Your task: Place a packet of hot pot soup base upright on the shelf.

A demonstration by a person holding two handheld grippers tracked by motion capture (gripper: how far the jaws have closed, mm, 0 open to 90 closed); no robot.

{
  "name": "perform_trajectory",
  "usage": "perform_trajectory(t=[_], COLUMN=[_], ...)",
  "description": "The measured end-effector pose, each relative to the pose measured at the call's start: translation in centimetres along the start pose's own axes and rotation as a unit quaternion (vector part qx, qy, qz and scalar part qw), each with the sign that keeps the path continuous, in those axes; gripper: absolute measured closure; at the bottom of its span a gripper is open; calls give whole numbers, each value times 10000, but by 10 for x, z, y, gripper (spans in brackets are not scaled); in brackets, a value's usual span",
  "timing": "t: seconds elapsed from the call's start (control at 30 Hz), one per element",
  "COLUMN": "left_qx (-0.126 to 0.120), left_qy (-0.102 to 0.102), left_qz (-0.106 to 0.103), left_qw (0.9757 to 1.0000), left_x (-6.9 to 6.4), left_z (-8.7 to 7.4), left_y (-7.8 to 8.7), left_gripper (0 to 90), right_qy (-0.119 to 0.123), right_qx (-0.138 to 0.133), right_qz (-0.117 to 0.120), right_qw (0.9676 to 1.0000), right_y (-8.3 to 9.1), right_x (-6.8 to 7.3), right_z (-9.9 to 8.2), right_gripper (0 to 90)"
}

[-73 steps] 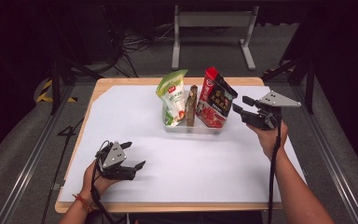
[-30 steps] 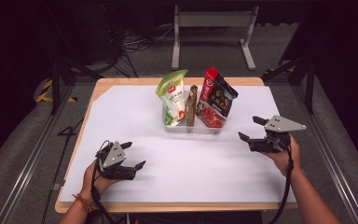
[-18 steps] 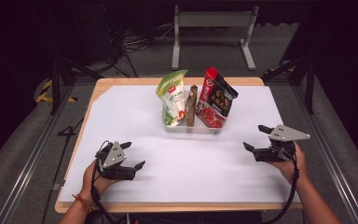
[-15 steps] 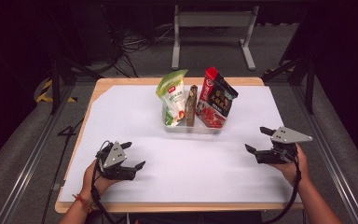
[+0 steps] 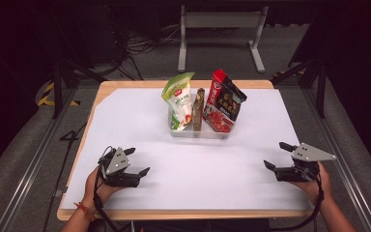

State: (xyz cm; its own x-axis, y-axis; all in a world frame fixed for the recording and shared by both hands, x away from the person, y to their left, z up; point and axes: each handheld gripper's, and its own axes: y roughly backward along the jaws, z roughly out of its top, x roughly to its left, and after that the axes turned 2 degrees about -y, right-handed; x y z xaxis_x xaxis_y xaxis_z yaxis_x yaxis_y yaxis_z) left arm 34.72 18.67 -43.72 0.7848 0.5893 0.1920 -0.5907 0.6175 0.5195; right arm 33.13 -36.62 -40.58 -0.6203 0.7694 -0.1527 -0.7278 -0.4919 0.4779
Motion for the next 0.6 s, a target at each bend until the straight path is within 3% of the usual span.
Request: perform_trajectory(t=[0.17, 0.27, 0.6], left_qx=[-80, -68, -56], left_qy=[21, 23, -69], left_qz=[-21, -45, -102], left_qw=[10000, 10000, 9999], left_x=[0, 0, -1], left_z=[0, 0, 2], left_y=[1, 1, -2], left_gripper=[173, 173, 172], right_qy=[-99, -347, -463], right_qx=[26, -56, -98], right_qz=[-107, -93, -287], right_qw=[9999, 9993, 9985], right_y=[10, 19, 34], right_x=[-2, -6, -8], right_z=[-17, -26, -45], right_gripper=[153, 157, 144])
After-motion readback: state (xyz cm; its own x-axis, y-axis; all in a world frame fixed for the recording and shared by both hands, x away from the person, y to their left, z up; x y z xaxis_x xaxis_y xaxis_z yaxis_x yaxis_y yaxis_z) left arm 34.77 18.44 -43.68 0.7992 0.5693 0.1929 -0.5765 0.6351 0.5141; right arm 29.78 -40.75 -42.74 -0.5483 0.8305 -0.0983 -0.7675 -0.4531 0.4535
